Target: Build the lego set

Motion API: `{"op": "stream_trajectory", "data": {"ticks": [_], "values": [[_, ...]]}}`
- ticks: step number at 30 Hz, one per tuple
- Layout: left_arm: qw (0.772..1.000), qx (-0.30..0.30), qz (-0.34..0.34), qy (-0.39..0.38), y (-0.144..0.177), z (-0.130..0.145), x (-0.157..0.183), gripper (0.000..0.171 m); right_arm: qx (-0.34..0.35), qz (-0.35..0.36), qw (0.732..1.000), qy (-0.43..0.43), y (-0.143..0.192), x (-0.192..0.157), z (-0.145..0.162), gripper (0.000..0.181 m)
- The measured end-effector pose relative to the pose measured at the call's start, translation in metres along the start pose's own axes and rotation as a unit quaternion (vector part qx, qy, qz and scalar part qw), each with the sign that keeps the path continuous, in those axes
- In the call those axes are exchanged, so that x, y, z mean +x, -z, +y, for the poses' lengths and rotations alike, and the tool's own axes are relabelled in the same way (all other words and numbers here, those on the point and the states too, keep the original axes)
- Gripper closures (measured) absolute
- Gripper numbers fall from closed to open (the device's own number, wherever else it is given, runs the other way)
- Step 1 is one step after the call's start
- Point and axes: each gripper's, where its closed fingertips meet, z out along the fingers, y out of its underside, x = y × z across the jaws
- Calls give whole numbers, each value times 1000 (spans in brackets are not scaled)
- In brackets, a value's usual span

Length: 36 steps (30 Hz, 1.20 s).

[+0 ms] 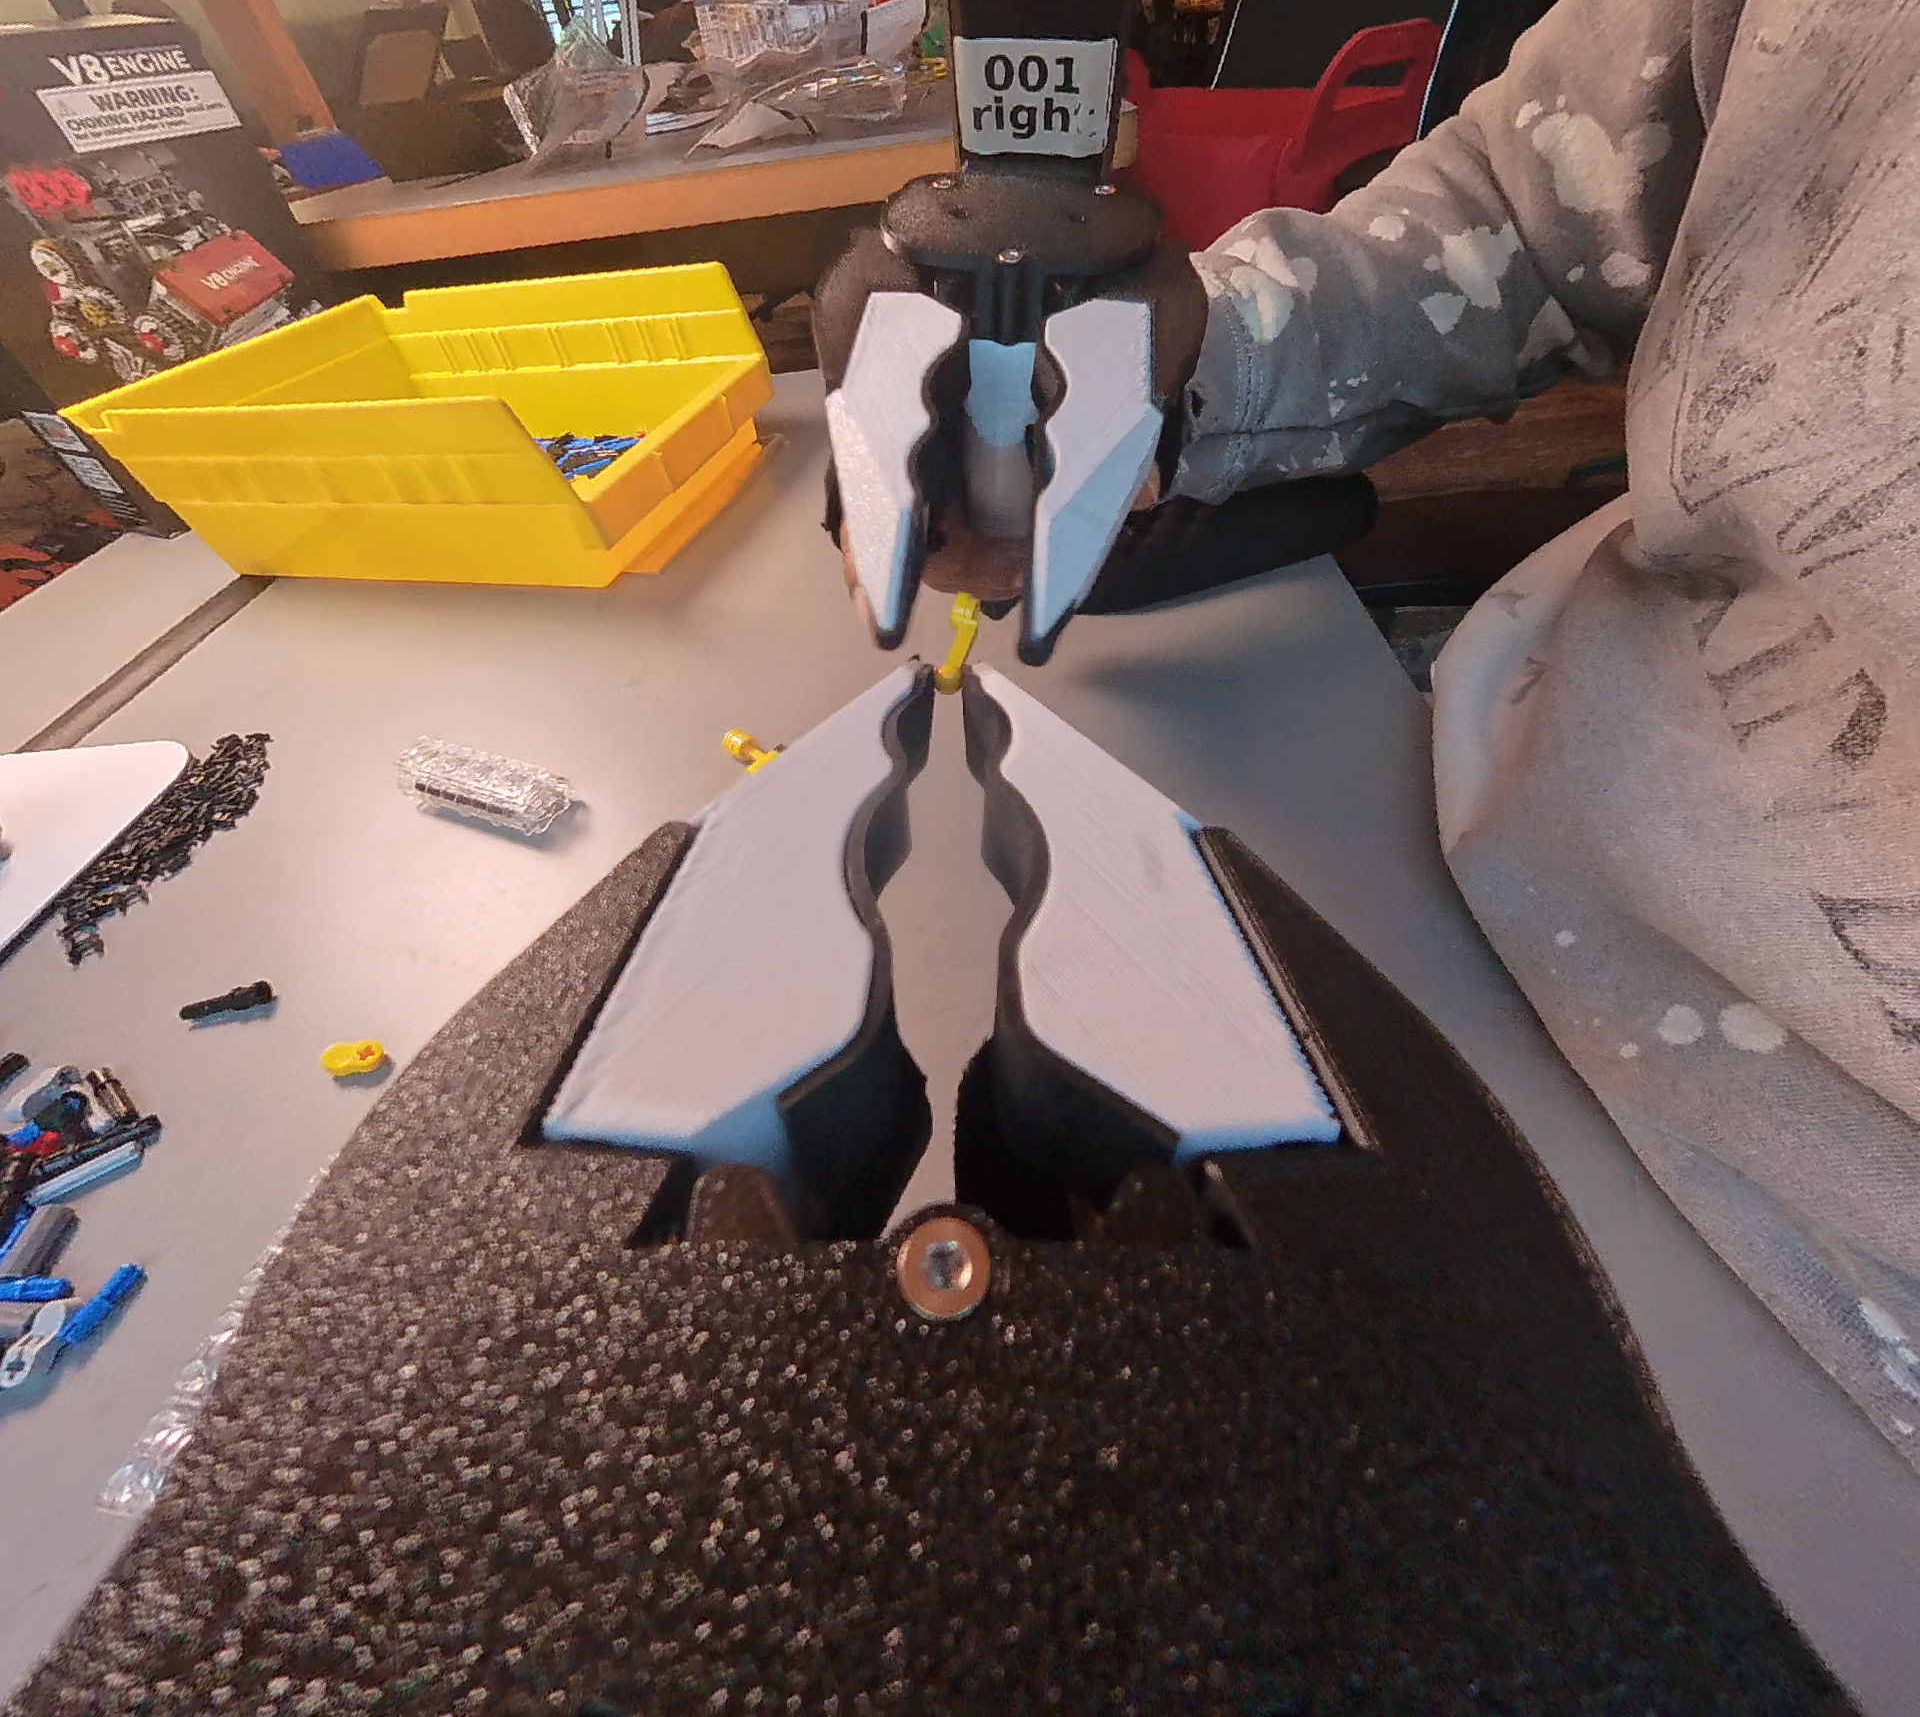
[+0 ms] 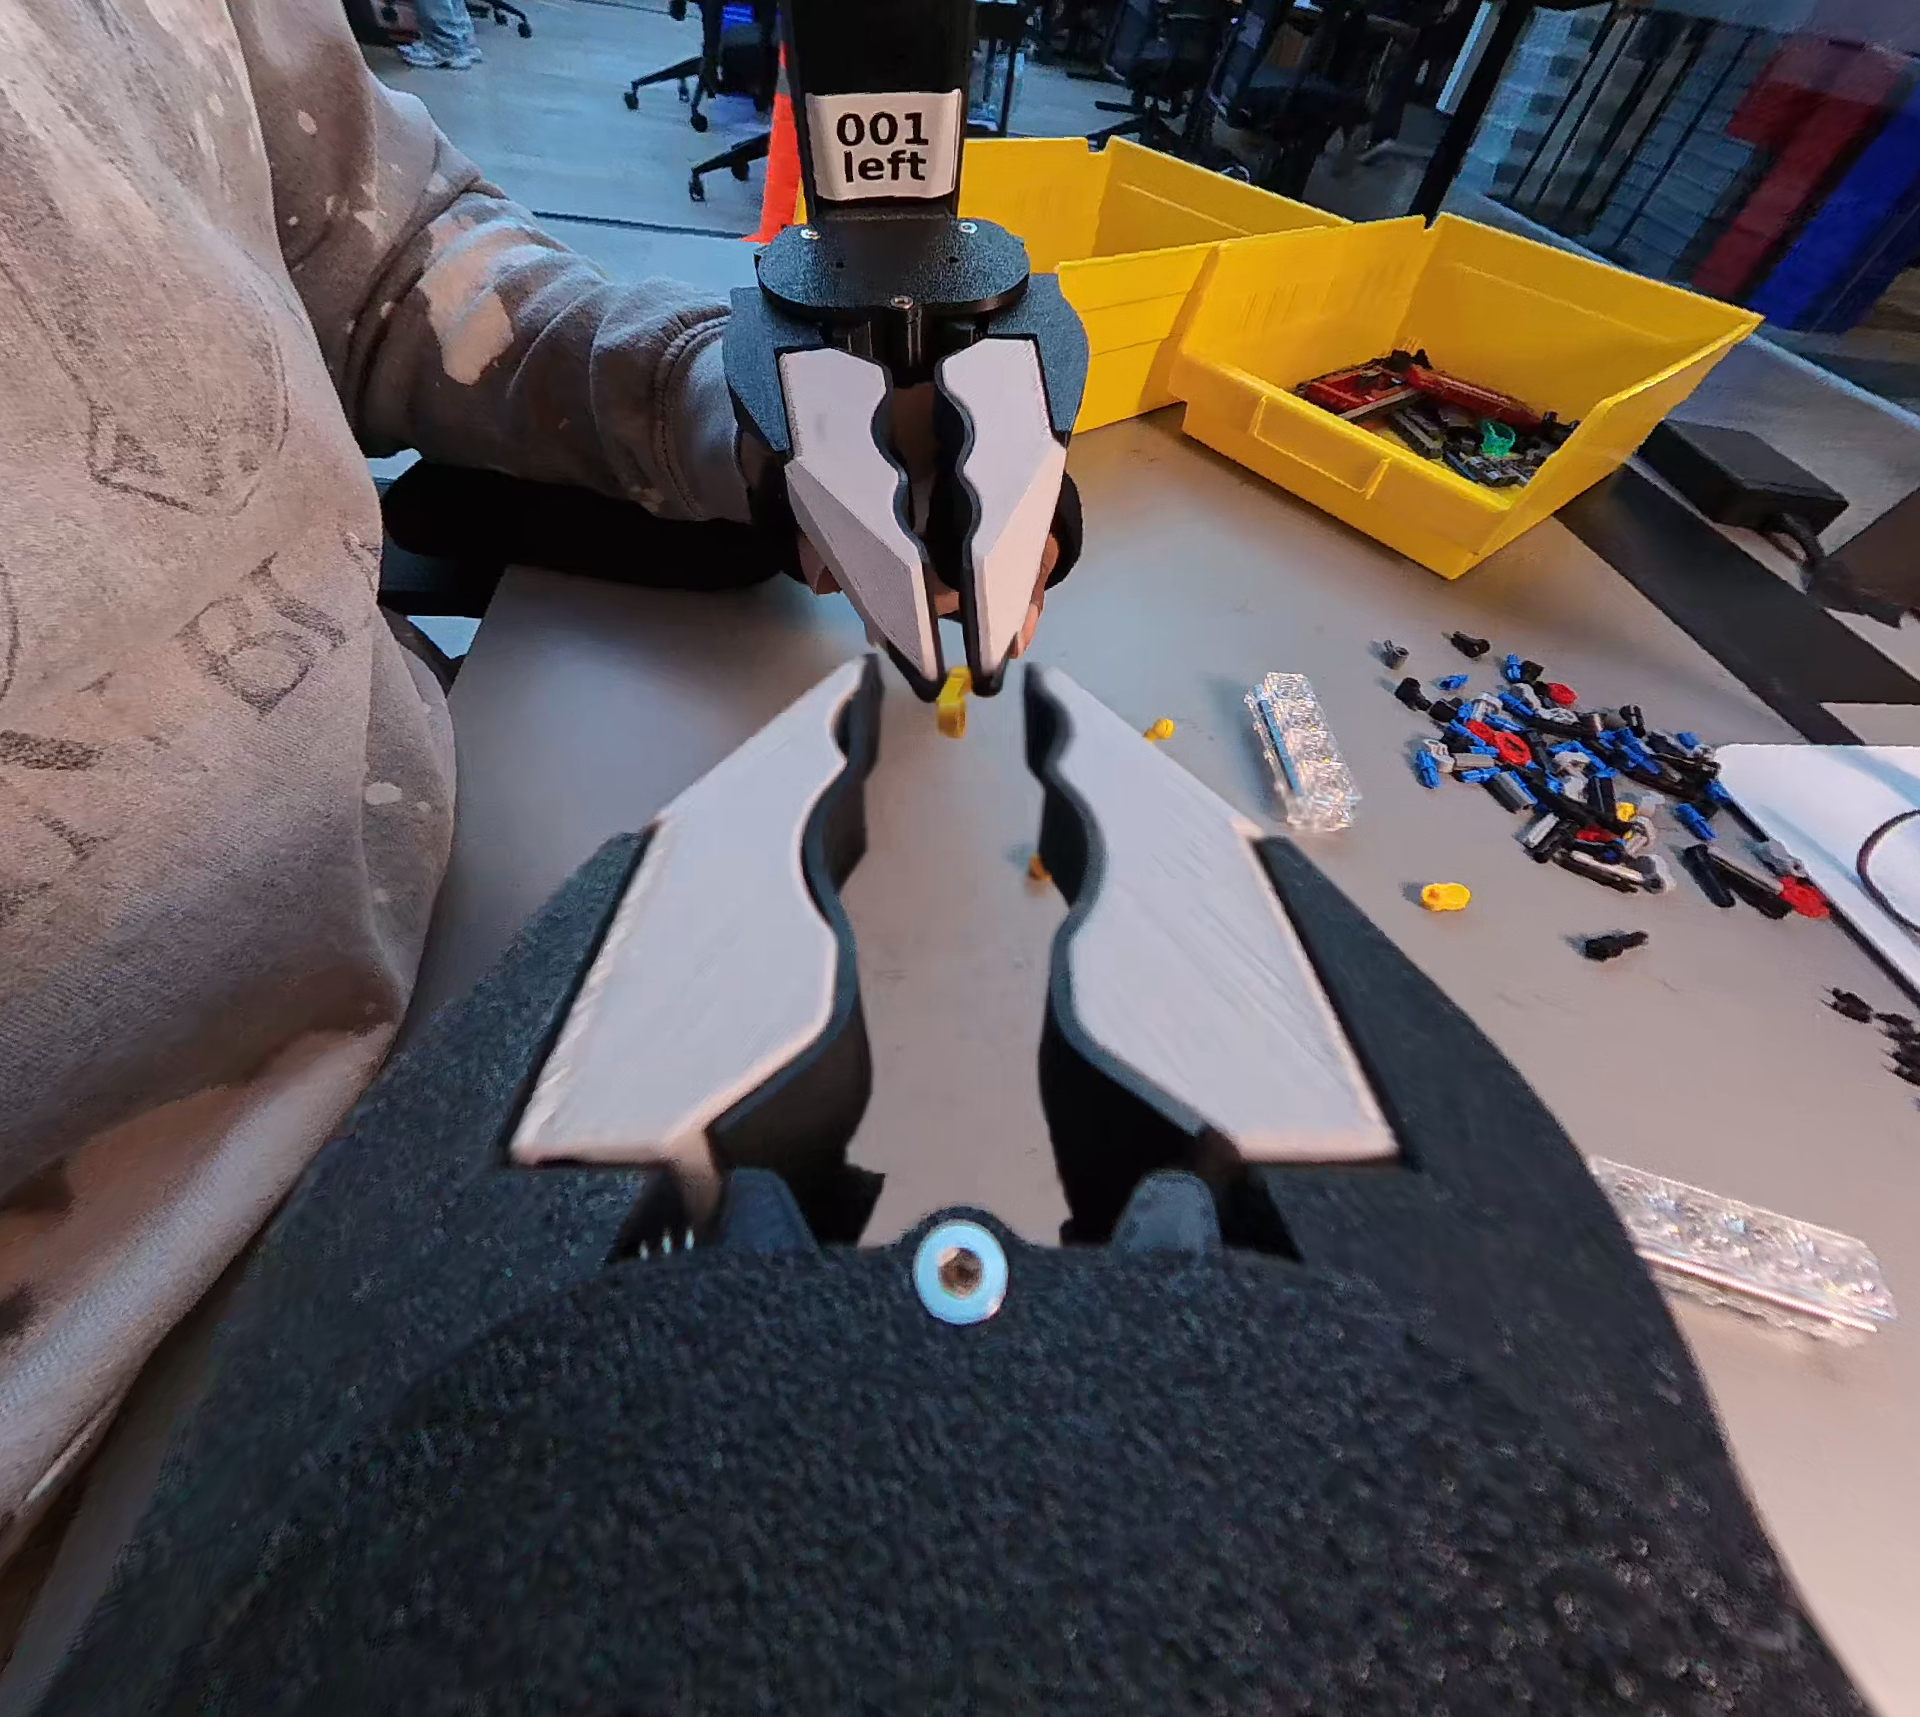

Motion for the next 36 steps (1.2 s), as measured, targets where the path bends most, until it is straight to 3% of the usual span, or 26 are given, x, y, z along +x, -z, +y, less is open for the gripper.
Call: {"op": "stream_trajectory", "data": {"ticks": [3,5,10,13,15,22,25,27,31,34,36], "values": [[1000,-4,-8,4,0,3,-4,166,-30,5,999,-24,-5,3,12,105],[1000,-11,-16,8,0,6,-8,166,-35,1,999,-28,-6,2,16,104],[999,-16,-32,21,2,10,-16,166,-66,-2,995,-79,1,10,29,123],[999,-20,-35,23,2,11,-18,166,-109,26,987,-118,13,26,46,169],[999,-23,-35,25,2,13,-18,166,-140,49,981,-124,22,38,58,181],[997,-42,-42,44,-4,21,-19,166,-272,127,954,2,41,65,80,181],[997,-51,-37,42,-8,24,-15,166,-339,151,921,115,42,73,91,181],[997,-55,-37,40,-9,25,-14,166,-364,164,908,130,40,75,99,181],[996,-61,-46,41,-8,26,-17,166,-383,131,908,106,32,61,110,166],[996,-65,-51,46,-8,29,-19,166,-360,92,922,105,27,49,103,181],[995,-68,-52,48,-8,30,-20,166,-352,84,926,108,26,46,99,181]]}}
